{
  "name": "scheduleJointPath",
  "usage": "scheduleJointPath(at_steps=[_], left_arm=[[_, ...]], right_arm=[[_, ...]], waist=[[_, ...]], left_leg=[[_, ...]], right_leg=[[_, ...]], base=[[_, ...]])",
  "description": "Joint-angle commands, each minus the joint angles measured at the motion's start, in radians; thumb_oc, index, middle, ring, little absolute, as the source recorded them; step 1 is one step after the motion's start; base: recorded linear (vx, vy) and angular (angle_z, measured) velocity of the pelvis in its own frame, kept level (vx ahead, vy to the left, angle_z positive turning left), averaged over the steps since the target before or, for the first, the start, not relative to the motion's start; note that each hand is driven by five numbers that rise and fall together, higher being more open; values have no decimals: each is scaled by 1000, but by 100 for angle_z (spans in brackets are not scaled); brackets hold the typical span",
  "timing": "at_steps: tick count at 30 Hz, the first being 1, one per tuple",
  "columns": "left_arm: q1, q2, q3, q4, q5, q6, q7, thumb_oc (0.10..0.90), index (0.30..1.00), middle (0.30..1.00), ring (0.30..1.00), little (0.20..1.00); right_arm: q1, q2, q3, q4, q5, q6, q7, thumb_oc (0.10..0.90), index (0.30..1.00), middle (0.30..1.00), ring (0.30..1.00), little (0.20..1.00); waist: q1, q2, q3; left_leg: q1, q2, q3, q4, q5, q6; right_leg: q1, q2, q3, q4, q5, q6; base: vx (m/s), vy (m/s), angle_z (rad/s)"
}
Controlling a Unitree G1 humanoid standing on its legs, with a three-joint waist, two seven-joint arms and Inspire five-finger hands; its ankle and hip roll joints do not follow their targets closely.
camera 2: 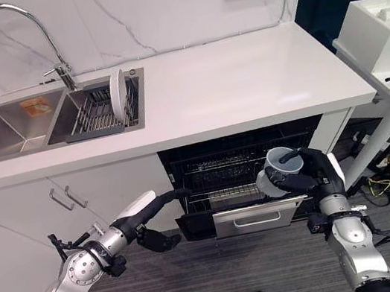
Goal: Place the dishes in the dishwasher.
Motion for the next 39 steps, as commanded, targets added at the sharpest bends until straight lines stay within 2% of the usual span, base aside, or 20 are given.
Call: scheduleJointPath(at_steps=[1, 7, 12, 14, 15, 22, 39], left_arm=[[-123, 19, 13, -51, 17, -92, 103, 800, 900, 900, 900, 900], [-158, 32, -33, -43, 80, -113, 88, 800, 900, 900, 900, 900], [-195, 37, -80, -41, 105, -94, 80, 800, 900, 900, 900, 900], [-221, 47, -98, -51, 112, -84, 61, 800, 900, 900, 900, 900], [-265, 65, -129, -53, 120, -81, 49, 800, 900, 900, 900, 900], [-370, 127, -184, -54, 156, -91, 46, 800, 900, 900, 900, 900], [-517, 196, -244, -45, 150, -105, 38, 800, 900, 900, 900, 900]], right_arm=[[-178, -73, -94, -35, -6, -85, -22, 400, 300, 300, 300, 300], [-209, -98, -79, -3, -38, -88, -32, 400, 300, 300, 300, 300], [-247, -125, -67, 32, -63, -79, -44, 400, 300, 300, 300, 300], [-279, -146, -68, 44, -65, -60, -41, 400, 300, 300, 300, 300], [-331, -175, -56, 77, -55, -58, -44, 400, 300, 300, 300, 300], [-433, -232, -37, 121, -31, -47, -44, 400, 300, 300, 300, 300], [-642, -315, 30, 243, -7, -19, -53, 400, 300, 300, 300, 300]], waist=[[-4, -4, 18], [-13, 5, 33], [-19, 23, 46], [-23, 33, 58], [-26, 43, 82], [-31, 62, 136], [-9, 70, 231]], left_leg=[[20, 27, -97, 16, -47, -36], [22, 22, -94, 16, -45, -35], [28, 16, -96, 16, -41, -34], [19, 10, -102, 16, -37, -35], [5, 6, -109, 16, -31, -36], [-36, -2, -119, 16, -19, -39], [-103, -5, -137, 16, 5, -39]], right_leg=[[46, 21, -27, 88, -148, 2], [44, 26, -21, 88, -143, -1], [45, 25, -16, 88, -139, -2], [34, 26, -6, 88, -137, -2], [18, 28, 1, 88, -133, -3], [-19, 30, 6, 88, -128, -8], [-78, 38, 5, 88, -111, -19]], base=[[0, 0, 0], [39, -5, 1], [97, 14, -3], [15, 15, -3], [0, 0, 0], [-57, 3, -1], [-32, -17, 1]])
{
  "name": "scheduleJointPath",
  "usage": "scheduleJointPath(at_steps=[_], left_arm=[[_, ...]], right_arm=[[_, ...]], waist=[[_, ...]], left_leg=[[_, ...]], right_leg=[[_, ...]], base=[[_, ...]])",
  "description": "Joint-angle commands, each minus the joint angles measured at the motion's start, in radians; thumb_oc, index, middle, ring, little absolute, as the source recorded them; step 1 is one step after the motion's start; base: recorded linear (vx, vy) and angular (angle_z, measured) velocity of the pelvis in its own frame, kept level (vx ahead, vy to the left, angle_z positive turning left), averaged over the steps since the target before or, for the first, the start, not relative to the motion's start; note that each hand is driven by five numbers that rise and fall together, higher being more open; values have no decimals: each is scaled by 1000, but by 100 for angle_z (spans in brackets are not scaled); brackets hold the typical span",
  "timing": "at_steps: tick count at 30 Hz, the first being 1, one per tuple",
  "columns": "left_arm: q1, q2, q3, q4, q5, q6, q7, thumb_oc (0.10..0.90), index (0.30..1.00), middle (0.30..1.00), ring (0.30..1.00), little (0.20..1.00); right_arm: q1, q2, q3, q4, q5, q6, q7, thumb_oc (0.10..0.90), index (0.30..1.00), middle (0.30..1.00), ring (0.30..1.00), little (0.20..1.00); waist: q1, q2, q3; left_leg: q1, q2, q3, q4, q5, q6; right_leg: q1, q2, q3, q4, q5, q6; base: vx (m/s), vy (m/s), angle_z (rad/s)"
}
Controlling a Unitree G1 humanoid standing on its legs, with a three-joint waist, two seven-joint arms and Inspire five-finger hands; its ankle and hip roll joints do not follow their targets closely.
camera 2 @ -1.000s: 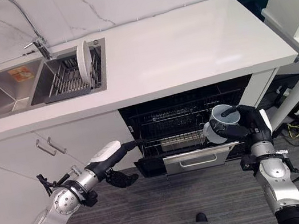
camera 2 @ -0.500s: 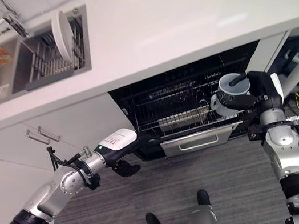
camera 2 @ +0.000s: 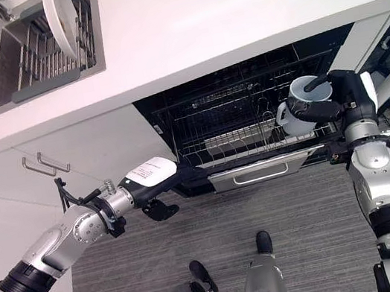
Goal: Place the dishes in the dishwasher.
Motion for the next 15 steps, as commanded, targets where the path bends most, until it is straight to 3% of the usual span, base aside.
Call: scheduleJointPath(at_steps=[1, 15], left_arm=[[-73, 31, 20, -69, -6, -52, 26, 800, 900, 900, 900, 900], [-205, 107, 1, -78, -1, -64, 0, 800, 900, 900, 900, 900]], right_arm=[[-142, -86, -2, -45, 40, -90, -18, 400, 300, 300, 300, 300], [-342, -110, 98, 70, 29, -80, -50, 400, 300, 300, 300, 300]], waist=[[28, -20, -40], [56, -3, 27]], left_leg=[[-34, 16, -142, 42, -37, -47], [-102, 3, -153, 42, -12, -42]], right_leg=[[10, 41, -15, 82, -141, -13], [-69, 32, -21, 127, -141, -13]], base=[[-44, -22, -1], [-44, -33, 4]])
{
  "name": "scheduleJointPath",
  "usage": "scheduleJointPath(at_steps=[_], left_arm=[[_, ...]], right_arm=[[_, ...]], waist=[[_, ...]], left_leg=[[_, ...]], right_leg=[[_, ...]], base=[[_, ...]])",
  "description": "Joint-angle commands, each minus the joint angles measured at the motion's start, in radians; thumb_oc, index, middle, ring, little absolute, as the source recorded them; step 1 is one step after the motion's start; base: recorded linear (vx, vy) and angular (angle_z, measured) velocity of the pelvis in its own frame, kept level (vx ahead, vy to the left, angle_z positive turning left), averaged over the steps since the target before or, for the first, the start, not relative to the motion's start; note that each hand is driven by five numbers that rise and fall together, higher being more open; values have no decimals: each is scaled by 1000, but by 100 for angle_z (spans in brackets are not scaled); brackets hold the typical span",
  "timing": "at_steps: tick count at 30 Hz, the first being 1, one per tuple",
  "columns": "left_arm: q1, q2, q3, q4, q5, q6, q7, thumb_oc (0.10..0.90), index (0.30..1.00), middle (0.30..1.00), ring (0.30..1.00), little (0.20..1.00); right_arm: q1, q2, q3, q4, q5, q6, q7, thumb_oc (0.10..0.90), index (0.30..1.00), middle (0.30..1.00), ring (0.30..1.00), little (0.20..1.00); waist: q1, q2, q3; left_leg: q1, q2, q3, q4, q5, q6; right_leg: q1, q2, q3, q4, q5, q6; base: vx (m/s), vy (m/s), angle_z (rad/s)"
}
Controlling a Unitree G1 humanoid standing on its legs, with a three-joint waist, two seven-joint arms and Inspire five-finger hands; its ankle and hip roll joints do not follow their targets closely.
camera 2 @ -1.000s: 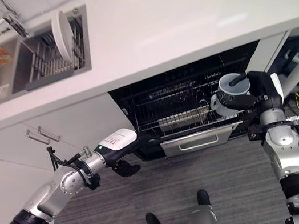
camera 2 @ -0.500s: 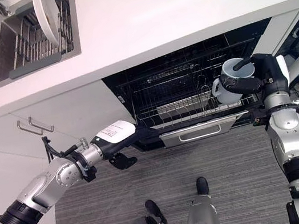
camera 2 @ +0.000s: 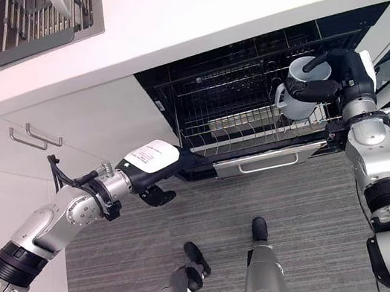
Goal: Place the dishes in the dishwasher.
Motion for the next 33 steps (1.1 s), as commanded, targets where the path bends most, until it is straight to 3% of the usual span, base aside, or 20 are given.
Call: scheduleJointPath(at_steps=[1, 17, 31, 32, 33], left_arm=[[-91, 50, 39, -79, -3, -53, 18, 800, 900, 900, 900, 900], [-252, 112, 3, -141, -48, -19, -69, 800, 900, 900, 900, 900], [-289, 140, -2, -195, -90, 35, -79, 800, 900, 900, 900, 900], [-293, 140, -4, -195, -91, 38, -79, 800, 900, 900, 900, 900], [-299, 140, -7, -193, -92, 42, -78, 800, 900, 900, 900, 900]], right_arm=[[-188, -100, -1, -45, 20, -80, -47, 400, 300, 300, 300, 300], [-341, -112, 71, 128, 15, -65, -104, 400, 300, 300, 300, 300], [-305, -93, 59, 216, 10, -37, -145, 400, 300, 300, 300, 300], [-304, -92, 59, 223, 14, -33, -147, 424, 335, 335, 335, 335], [-303, -90, 59, 234, 22, -27, -145, 645, 667, 667, 667, 667]], waist=[[18, -2, -1], [41, 33, 0], [41, 53, 0], [42, 55, 0], [41, 56, 0]], left_leg=[[-24, 3, -130, 23, -19, -47], [-120, -14, -132, 23, -7, -47], [-147, -13, -126, 23, -10, -47], [-149, -14, -125, 23, -10, -46], [-152, -14, -123, 23, -9, -46]], right_leg=[[-11, 35, -3, 125, -153, -9], [-126, 29, 5, 177, -172, -9], [-160, 28, 15, 180, -174, -5], [-162, 27, 14, 179, -173, -4], [-167, 25, 14, 181, -172, -4]], base=[[-79, -40, 1], [-21, -11, 2], [0, 0, 0], [0, 0, 0], [0, 0, 0]])
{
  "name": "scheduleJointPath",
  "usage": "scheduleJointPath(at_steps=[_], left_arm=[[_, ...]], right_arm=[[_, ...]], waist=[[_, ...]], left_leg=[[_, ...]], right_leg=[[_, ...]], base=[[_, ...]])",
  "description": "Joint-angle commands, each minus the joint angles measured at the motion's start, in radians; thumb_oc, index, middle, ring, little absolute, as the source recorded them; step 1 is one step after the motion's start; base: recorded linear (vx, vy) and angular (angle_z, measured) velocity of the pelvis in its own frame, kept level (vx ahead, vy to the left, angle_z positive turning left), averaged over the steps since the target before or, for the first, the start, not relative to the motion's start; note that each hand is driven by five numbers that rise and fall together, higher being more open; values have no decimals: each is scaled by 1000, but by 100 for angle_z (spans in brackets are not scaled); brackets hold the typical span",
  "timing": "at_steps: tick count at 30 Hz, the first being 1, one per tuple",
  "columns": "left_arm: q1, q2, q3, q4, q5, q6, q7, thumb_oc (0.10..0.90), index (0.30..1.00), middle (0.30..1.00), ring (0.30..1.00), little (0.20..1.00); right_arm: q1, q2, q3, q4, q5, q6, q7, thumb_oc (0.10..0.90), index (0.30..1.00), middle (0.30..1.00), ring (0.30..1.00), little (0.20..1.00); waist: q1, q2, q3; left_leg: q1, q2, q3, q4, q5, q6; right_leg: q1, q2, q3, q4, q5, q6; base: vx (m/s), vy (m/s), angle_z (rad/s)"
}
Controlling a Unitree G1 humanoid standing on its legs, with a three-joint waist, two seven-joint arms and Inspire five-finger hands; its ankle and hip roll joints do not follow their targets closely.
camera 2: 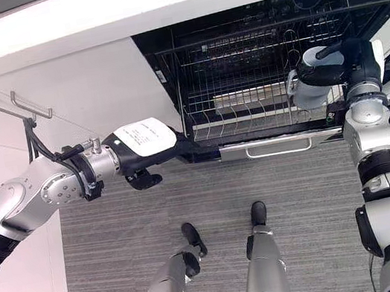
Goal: Place the dishes in the dishwasher.
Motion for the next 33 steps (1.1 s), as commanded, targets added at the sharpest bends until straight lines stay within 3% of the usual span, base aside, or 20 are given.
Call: scheduleJointPath(at_steps=[1, 14, 22, 25, 30, 33], left_arm=[[-109, 14, 63, -94, -79, 10, 29, 800, 900, 900, 900, 900], [-146, 25, 50, -120, -99, 48, 2, 800, 900, 900, 900, 900], [-159, 35, 52, -137, -114, 58, -15, 800, 900, 900, 900, 900], [-160, 36, 52, -144, -118, 66, -21, 800, 900, 900, 900, 900], [-164, 40, 51, -142, -125, 67, -17, 800, 900, 900, 900, 900], [-149, 36, 65, -154, -119, 72, -26, 800, 900, 900, 900, 900]], right_arm=[[-101, -101, -16, -42, 23, -64, -54, 800, 900, 900, 900, 900], [-69, -85, -41, 5, 27, -48, -87, 800, 900, 900, 900, 900], [-75, -80, -46, -7, 3, -78, -112, 800, 900, 900, 900, 900], [-75, -78, -49, -18, -11, -135, -139, 800, 900, 900, 900, 900], [-88, -75, -56, -59, -25, -172, -167, 800, 900, 900, 900, 900], [-91, -68, -76, -100, -13, -241, -206, 800, 900, 900, 900, 900]], waist=[[9, 58, -1], [8, 67, -1], [10, 71, -1], [9, 74, -1], [9, 77, -1], [7, 81, -1]], left_leg=[[-17, 3, -120, 9, -38, -62], [-23, 3, -110, 9, -39, -61], [-23, 2, -106, 9, -40, -60], [-21, 2, -105, 9, -41, -61], [-23, 0, -106, 9, -41, -60], [-19, 0, -104, 9, -42, -61]], right_leg=[[-8, 49, 2, 112, -171, -2], [-19, 40, 2, 111, -166, 3], [-18, 37, 1, 108, -163, 7], [-13, 37, 1, 102, -161, 9], [-15, 39, 2, 100, -161, 9], [-11, 40, 4, 96, -160, 10]], base=[[0, 0, 0], [0, 0, 0], [0, 0, 0], [0, 0, 0], [0, 0, 0], [0, 0, 0]])
